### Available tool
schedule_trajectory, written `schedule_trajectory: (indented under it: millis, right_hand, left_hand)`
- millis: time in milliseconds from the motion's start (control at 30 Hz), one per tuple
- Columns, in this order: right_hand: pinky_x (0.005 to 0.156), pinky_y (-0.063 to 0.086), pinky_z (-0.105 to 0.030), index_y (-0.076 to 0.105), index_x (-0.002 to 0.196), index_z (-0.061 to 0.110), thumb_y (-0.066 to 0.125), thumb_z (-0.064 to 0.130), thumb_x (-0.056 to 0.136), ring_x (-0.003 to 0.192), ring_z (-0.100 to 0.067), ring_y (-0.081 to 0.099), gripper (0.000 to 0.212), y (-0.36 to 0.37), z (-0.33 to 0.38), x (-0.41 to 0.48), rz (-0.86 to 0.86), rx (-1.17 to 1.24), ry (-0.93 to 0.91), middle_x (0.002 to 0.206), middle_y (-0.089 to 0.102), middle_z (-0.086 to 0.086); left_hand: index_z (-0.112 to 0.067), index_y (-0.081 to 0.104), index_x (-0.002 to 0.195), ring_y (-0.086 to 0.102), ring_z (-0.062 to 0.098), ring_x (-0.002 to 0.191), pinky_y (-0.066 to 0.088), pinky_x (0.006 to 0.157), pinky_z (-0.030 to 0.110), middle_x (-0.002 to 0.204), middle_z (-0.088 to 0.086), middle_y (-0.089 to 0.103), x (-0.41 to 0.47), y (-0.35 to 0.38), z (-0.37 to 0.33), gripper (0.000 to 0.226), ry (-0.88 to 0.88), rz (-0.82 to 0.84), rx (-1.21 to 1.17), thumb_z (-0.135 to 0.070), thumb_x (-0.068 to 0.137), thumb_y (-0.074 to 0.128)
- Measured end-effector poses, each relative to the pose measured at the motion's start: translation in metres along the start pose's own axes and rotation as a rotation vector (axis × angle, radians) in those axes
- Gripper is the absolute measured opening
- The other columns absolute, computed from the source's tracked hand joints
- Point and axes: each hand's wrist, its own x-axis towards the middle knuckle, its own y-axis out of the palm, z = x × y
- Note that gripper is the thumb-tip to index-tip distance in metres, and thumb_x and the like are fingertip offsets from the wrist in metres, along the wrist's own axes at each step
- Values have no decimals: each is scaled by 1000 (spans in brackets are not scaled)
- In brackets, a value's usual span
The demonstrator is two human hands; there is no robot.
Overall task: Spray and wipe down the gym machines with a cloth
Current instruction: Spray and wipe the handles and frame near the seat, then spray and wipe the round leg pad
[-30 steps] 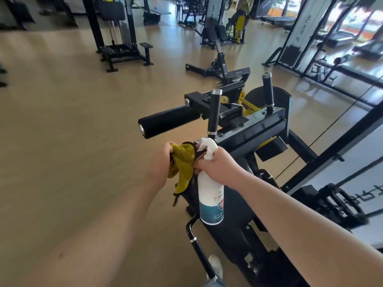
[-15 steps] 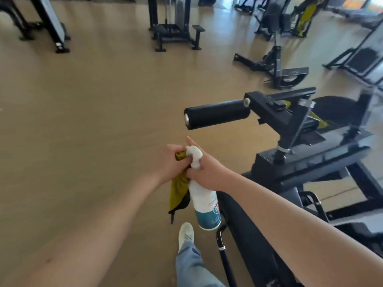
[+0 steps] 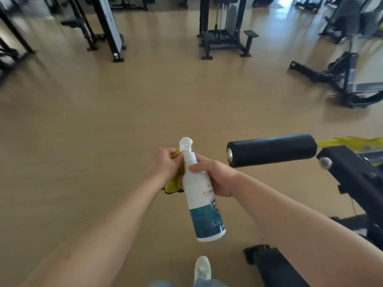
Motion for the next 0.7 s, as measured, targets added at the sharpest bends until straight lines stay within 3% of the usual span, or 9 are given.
schedule_trajectory:
  millis: [133,267,433,533,667,700]
  right_hand:
    - [86,58,-48,54,141,23,69,32,93,90,-34,70,51,-30,33,18,-40,101,84,104,72,-17]
    - [74,62,-44,55,125,4,76,34,83,85,-38,70,56,-68,61,39,-140,197,134,97,73,-14]
    - [83,57,-50,48,140,12,72,29,82,91,-39,70,65,-127,89,68,-245,235,67,100,70,-18]
    - [86,55,-52,50,143,25,66,25,85,94,-38,69,60,-153,108,78,-333,270,-31,103,71,-19]
    - [81,57,-48,55,138,24,65,23,88,89,-33,70,51,-182,122,74,-460,362,-120,116,69,-21]
    - [80,57,-47,56,137,25,65,23,87,88,-33,70,51,-188,123,71,-499,388,-140,116,69,-20]
  left_hand:
    - [-20,44,60,37,4,37,29,37,16,52,-8,42,50,7,-18,49,-35,31,-30,-45,98,62]
    - [-15,65,78,45,1,35,32,37,12,55,-8,51,122,21,-37,32,-31,131,-171,-42,93,71]
    - [-20,48,72,42,17,47,32,43,24,59,-1,51,220,44,-50,45,-42,431,-280,-48,73,84]
    - [-12,59,84,56,23,59,42,52,29,73,11,64,263,51,-69,44,-42,731,-347,-43,71,87]
    - [-6,65,93,64,24,73,48,66,32,91,9,69,309,81,-109,8,-171,773,-699,-11,89,61]
    - [-8,65,89,61,22,68,45,65,31,86,8,66,316,92,-122,15,-203,782,-725,-7,93,51]
